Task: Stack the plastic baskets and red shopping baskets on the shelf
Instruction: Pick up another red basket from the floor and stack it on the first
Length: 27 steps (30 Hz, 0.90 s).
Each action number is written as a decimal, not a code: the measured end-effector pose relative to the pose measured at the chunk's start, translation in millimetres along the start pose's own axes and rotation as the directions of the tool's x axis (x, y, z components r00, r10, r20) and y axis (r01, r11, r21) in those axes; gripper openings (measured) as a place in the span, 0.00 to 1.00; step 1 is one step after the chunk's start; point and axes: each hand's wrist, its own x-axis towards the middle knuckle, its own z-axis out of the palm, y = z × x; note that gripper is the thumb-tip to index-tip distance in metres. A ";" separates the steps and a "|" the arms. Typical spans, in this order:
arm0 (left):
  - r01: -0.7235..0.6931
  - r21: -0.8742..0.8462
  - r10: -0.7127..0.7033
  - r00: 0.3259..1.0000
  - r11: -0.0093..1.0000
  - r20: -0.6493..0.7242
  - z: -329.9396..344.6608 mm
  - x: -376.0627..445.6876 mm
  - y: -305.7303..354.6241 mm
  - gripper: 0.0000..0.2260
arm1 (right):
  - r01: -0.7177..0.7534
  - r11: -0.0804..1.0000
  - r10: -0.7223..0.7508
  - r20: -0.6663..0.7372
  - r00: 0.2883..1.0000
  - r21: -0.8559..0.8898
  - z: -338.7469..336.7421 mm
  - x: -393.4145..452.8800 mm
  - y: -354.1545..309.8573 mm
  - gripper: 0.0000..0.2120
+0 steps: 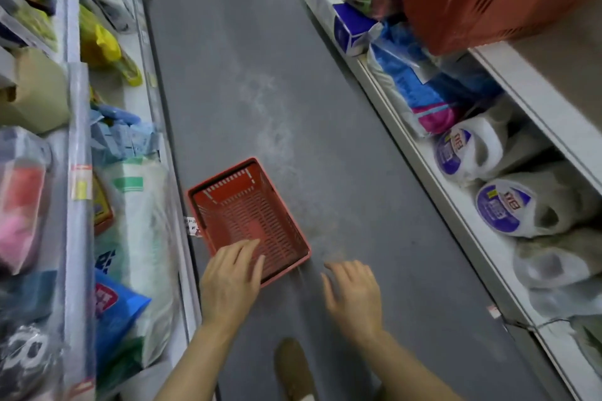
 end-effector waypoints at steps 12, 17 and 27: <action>0.085 0.052 -0.090 0.991 0.995 0.095 138.3 -42.5 -108.7 0.13 | -0.359 0.933 0.346 0.313 0.885 -0.015 244.8 -47.9 14.0 0.09; 0.126 0.060 -0.133 0.982 0.990 0.137 198.2 -73.8 -128.4 0.13 | -0.796 0.605 0.725 0.418 0.548 -0.007 327.3 -63.3 9.7 0.32; 0.132 0.062 -0.141 0.976 0.989 0.168 241.0 -83.0 -147.2 0.13 | -0.970 0.118 0.905 0.379 0.193 0.212 369.9 -42.4 27.2 0.25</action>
